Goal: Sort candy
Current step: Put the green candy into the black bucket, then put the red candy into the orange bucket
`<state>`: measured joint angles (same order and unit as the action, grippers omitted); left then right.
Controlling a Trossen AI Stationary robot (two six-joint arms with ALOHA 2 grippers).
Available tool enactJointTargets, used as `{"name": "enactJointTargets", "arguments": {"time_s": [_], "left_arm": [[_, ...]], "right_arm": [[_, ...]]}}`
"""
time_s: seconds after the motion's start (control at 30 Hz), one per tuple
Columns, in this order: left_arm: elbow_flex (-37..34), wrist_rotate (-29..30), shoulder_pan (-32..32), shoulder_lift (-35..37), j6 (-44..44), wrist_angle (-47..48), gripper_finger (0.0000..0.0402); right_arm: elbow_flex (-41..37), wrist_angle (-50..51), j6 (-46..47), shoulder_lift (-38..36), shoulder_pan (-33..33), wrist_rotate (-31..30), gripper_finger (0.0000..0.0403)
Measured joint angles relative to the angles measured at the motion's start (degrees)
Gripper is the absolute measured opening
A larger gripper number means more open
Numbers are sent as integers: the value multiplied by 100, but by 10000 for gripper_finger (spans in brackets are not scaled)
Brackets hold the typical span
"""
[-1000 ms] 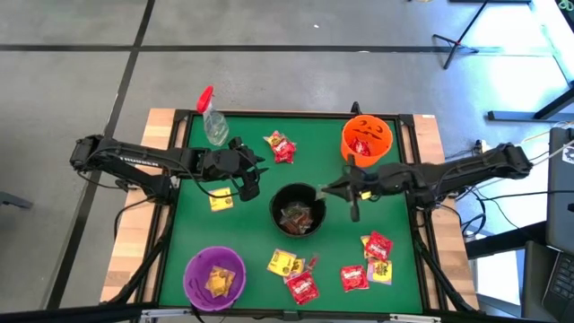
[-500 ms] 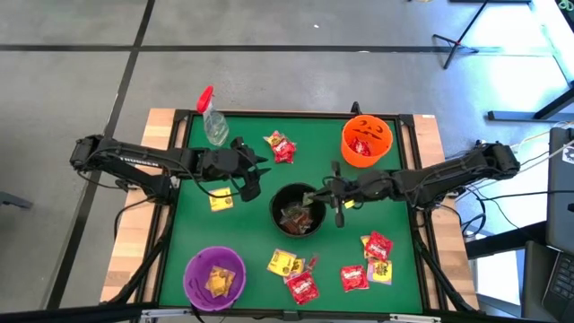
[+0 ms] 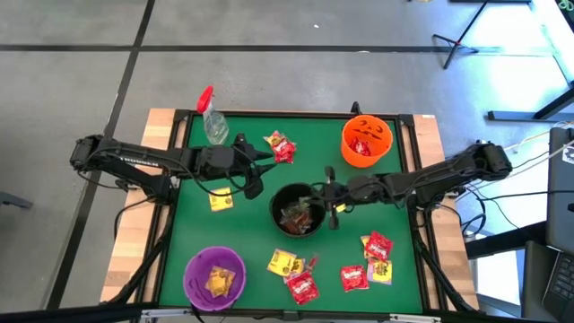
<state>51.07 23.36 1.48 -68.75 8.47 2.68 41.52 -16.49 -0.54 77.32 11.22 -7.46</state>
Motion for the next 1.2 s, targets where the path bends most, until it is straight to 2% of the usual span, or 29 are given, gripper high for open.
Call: {"name": "enactJointTargets", "arguments": {"time_s": [0.63, 0.73, 1.0, 1.2], "left_arm": [[0, 104, -7, 0, 44, 33, 131], [0, 102, -7, 0, 94, 39, 131], [0, 104, -7, 0, 155, 146, 131], [0, 100, -16, 0, 156, 557, 131]], "right_arm": [[0, -13, -2, 72, -133, -55, 12], [0, -13, -2, 72, -130, -48, 31], [0, -69, -48, 72, -168, -199, 117], [0, -503, -301, 72, -263, -247, 133]]}}
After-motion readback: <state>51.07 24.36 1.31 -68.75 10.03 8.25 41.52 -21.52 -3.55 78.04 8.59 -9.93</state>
